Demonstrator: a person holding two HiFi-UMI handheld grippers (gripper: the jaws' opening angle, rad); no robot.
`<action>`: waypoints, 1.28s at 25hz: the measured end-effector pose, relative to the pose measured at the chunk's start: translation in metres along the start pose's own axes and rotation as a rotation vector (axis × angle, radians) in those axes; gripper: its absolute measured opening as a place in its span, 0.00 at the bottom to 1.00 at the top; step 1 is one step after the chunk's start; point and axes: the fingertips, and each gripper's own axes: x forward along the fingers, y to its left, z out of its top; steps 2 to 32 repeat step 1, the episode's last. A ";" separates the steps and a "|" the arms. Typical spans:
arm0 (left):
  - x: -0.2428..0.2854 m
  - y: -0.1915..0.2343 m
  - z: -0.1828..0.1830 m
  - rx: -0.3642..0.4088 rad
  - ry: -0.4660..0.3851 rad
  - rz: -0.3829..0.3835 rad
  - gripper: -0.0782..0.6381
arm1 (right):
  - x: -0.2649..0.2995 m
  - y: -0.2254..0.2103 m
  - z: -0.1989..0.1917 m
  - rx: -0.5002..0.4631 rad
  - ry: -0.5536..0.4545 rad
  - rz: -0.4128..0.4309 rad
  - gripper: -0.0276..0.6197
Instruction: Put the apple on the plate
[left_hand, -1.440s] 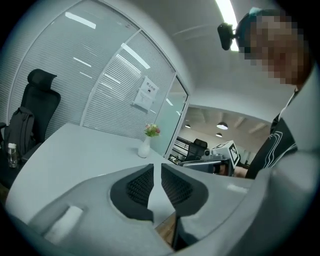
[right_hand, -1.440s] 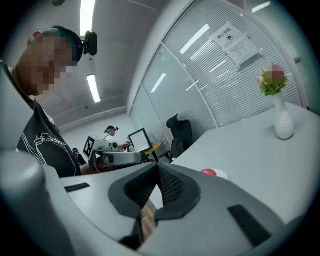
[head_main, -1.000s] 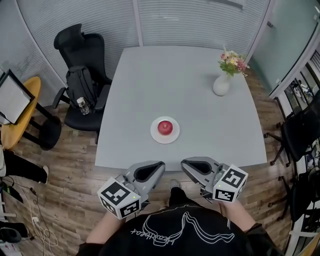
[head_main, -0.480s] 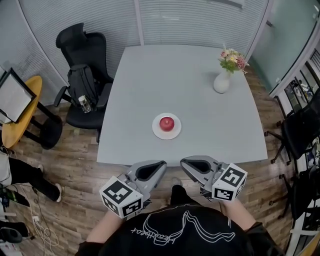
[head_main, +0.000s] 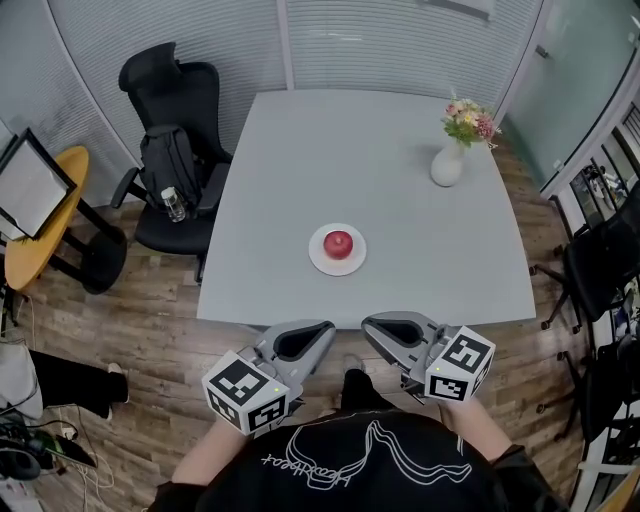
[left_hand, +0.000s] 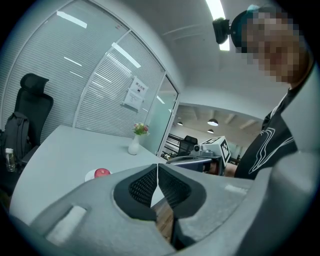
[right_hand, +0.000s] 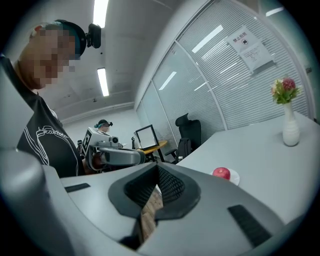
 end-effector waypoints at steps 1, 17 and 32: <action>-0.001 -0.001 -0.001 0.000 0.001 0.001 0.14 | -0.001 0.001 -0.001 0.000 0.001 0.000 0.06; -0.001 -0.001 -0.001 0.000 0.001 0.001 0.14 | -0.001 0.001 -0.001 0.000 0.001 0.000 0.06; -0.001 -0.001 -0.001 0.000 0.001 0.001 0.14 | -0.001 0.001 -0.001 0.000 0.001 0.000 0.06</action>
